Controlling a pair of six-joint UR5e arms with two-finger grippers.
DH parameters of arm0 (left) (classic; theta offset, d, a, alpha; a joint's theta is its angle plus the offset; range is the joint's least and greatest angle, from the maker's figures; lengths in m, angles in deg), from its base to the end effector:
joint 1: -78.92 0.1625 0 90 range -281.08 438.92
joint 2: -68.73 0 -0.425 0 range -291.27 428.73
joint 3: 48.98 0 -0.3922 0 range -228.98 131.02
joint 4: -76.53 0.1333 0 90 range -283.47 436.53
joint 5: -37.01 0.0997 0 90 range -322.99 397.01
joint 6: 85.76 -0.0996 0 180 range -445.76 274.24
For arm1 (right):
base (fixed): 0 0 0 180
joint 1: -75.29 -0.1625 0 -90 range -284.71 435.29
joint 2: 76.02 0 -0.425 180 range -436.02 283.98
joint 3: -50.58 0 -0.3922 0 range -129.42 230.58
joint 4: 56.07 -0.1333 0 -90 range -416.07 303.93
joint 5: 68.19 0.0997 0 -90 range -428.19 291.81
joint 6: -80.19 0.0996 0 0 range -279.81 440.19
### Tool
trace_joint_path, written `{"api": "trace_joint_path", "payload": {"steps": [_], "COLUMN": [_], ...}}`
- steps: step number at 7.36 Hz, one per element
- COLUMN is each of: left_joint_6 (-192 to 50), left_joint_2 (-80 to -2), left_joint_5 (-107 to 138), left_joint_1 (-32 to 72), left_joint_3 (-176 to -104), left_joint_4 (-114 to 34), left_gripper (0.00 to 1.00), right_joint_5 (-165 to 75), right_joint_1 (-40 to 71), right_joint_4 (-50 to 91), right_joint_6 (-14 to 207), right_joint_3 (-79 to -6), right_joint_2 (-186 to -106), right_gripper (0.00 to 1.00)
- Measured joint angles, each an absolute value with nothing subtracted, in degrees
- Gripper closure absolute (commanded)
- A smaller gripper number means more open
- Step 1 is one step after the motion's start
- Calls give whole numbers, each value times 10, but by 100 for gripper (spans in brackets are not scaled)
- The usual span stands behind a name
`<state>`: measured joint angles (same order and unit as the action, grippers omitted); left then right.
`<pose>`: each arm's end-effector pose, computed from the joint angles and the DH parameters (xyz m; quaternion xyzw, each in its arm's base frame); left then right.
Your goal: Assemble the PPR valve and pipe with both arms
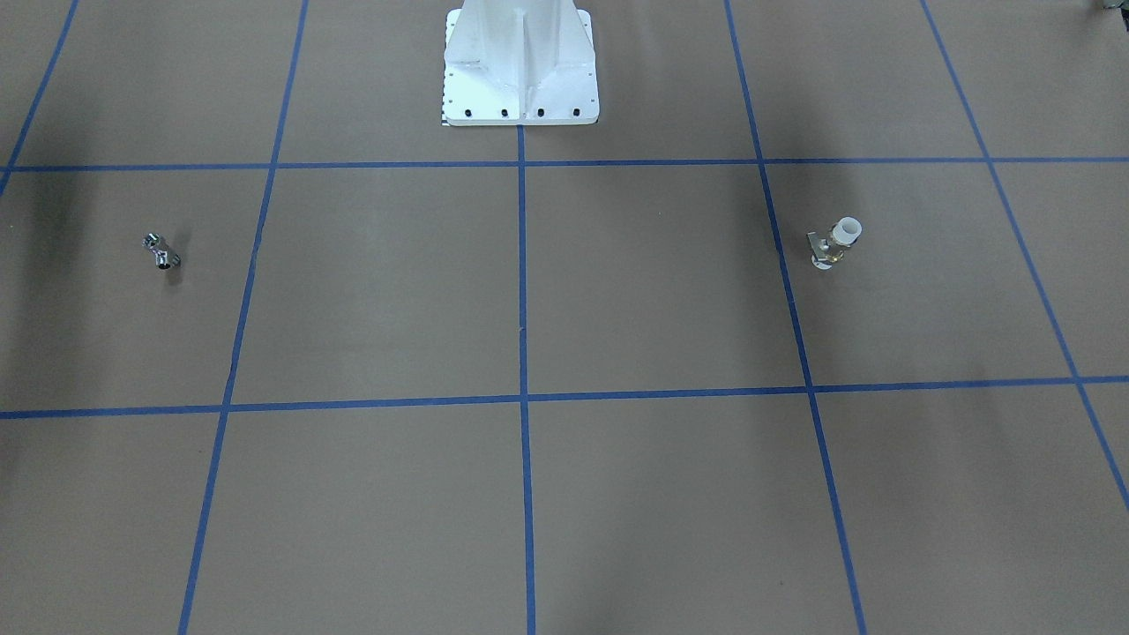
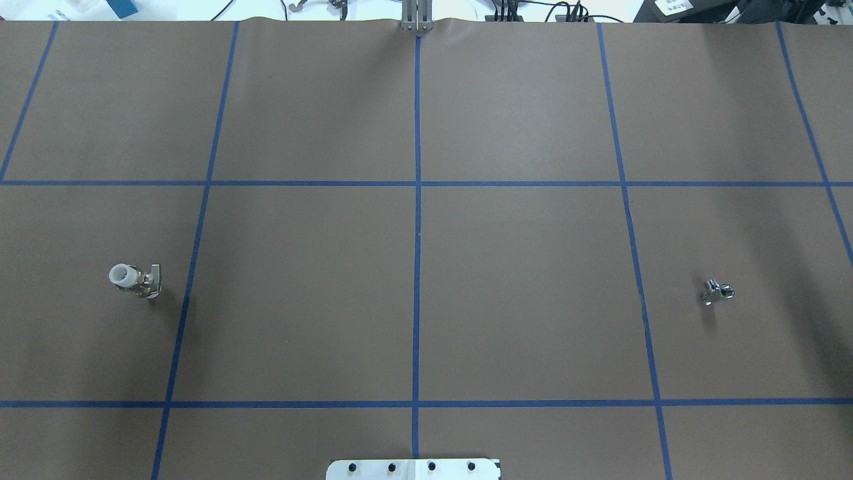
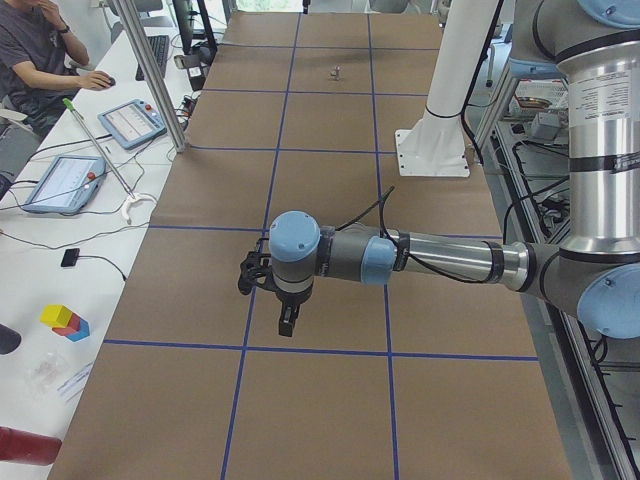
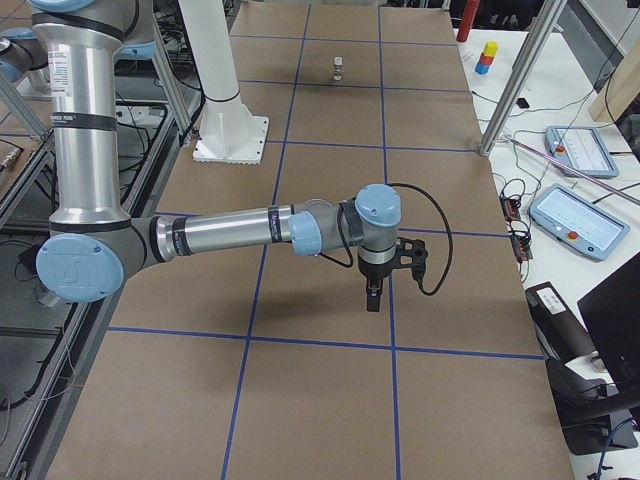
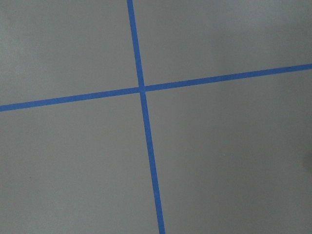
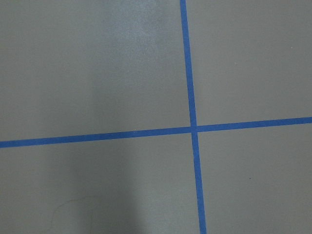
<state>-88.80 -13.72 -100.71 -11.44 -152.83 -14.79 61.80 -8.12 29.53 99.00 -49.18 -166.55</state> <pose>-0.0624 -0.4413 0.5940 0.0727 0.4016 0.0482 0.9116 0.0117 -0.5027 0.5752 0.0341 -0.3557 0.0590 0.9321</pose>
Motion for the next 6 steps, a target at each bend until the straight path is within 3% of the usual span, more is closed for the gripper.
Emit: {"api": "trace_joint_path", "payload": {"steps": [6], "left_joint_6": [-890], "left_joint_2": [-136], "left_joint_5": [-1006], "left_joint_1": [-114], "left_joint_3": [-1534], "left_joint_4": [-146], "left_gripper": [0], "right_joint_5": [622], "right_joint_1": [-81], "right_joint_4": [294], "right_joint_6": [991], "right_joint_3": [-492], "right_joint_2": [-1666], "right_gripper": [0]}}
